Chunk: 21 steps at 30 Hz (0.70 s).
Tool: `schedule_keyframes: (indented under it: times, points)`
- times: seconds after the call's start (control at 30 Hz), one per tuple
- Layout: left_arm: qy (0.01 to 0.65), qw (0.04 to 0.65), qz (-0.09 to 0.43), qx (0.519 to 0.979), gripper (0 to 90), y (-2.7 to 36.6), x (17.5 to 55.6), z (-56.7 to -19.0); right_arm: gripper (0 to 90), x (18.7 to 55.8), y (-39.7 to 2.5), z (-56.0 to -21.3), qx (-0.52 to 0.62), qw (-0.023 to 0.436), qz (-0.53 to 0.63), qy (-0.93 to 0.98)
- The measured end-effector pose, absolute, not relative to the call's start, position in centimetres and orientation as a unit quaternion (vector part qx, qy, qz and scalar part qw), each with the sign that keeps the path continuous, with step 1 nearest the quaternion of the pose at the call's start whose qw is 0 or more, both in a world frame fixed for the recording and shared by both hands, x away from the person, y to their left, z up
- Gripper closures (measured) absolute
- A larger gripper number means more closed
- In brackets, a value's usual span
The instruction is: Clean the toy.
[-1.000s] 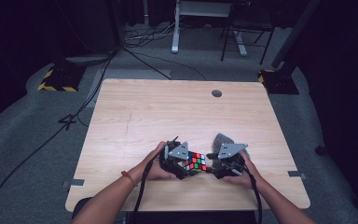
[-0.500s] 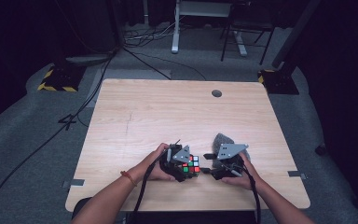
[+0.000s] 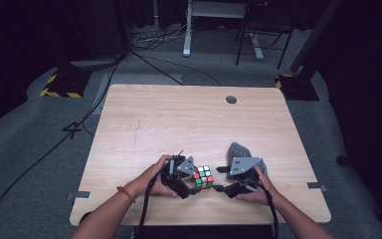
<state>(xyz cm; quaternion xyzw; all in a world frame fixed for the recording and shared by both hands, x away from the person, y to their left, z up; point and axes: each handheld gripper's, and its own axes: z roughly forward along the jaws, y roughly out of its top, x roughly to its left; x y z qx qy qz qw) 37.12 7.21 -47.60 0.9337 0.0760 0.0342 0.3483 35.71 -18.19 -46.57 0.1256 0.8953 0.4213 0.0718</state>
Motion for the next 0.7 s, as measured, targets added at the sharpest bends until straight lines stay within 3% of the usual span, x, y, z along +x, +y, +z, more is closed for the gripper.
schedule_keyframes:
  times: [0.43, 0.7]
  points:
    - [0.061, 0.319, 0.027, 0.945, 30.5, 7.8, 35.6, -47.6, 40.7, 37.3, -18.5, -47.1, 0.178, 0.134, 0.393, 0.892]
    - [0.115, 0.353, 0.059, 0.927, 16.5, 8.4, 36.9, -47.4, 39.6, 37.1, -19.1, -46.5, 0.177, 0.136, 0.399, 0.889]
